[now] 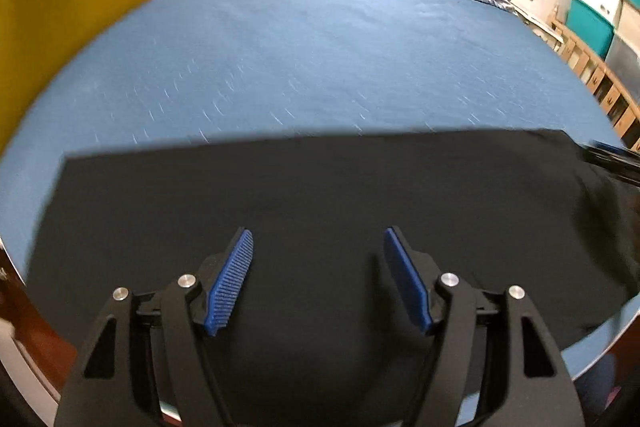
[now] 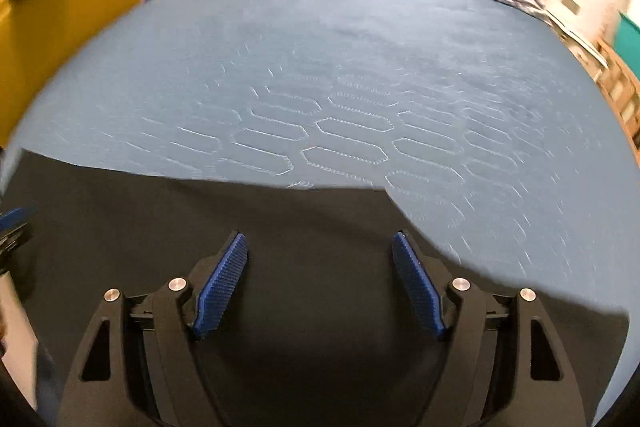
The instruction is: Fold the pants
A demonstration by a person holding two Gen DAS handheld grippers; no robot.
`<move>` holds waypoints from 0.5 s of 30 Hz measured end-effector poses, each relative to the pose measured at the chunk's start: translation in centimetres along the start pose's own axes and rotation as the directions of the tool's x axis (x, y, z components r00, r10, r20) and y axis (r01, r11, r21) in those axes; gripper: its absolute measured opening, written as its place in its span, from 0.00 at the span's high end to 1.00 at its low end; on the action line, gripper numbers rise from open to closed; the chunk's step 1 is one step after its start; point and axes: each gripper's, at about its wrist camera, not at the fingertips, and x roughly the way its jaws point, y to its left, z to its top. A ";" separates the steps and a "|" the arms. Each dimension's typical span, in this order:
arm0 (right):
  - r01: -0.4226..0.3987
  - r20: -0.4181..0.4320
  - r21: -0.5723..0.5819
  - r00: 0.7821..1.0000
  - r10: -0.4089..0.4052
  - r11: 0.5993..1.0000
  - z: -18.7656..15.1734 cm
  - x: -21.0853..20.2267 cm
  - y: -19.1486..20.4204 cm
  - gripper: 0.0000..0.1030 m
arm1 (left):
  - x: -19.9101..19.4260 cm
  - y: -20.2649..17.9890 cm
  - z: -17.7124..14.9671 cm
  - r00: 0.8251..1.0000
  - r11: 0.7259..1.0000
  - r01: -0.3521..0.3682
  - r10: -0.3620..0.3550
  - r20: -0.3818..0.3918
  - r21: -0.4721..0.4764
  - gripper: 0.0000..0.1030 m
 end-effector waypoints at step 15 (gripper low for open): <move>-0.135 0.097 0.050 0.987 0.130 0.990 -7.1 -7.9 6.2 0.21 | -1.6 3.2 -3.4 0.974 0.972 -0.225 0.223 -0.028 -0.073 0.26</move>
